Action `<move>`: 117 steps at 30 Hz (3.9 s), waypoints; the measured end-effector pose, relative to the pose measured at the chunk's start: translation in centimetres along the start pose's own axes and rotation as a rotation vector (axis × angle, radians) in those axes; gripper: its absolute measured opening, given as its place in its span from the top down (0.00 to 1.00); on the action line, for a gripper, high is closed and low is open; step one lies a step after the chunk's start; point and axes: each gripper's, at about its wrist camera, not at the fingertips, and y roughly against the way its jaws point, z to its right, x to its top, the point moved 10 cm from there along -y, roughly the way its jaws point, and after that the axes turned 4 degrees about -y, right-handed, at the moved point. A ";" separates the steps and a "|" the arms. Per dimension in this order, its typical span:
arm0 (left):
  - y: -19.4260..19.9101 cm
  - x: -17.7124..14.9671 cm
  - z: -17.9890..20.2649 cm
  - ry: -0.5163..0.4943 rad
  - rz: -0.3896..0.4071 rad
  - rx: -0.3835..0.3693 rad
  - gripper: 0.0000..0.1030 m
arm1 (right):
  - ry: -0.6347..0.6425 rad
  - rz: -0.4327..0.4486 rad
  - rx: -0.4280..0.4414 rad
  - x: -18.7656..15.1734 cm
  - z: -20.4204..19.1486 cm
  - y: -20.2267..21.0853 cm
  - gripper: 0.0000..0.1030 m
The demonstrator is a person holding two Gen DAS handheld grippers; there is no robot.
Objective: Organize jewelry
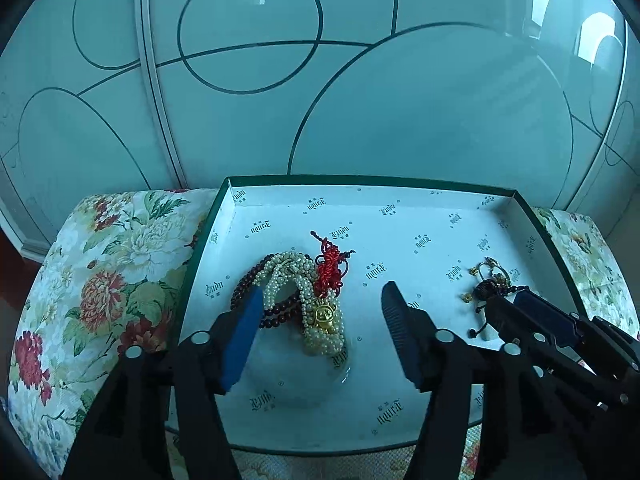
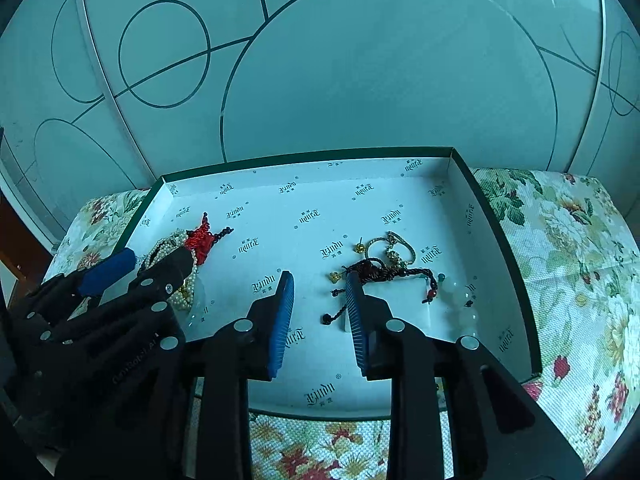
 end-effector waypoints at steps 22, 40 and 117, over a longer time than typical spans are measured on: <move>7.4 -1.9 -0.5 0.018 0.043 0.012 0.26 | -0.027 0.068 -0.036 -0.7 0.4 7.6 0.59; 8.9 -2.0 -0.7 0.016 0.055 0.017 0.26 | -0.006 0.093 -0.037 -1.1 -0.5 9.8 0.58; 9.5 -2.5 -3.1 0.025 0.058 0.071 0.16 | -0.014 0.112 -0.058 -1.5 0.4 11.5 0.48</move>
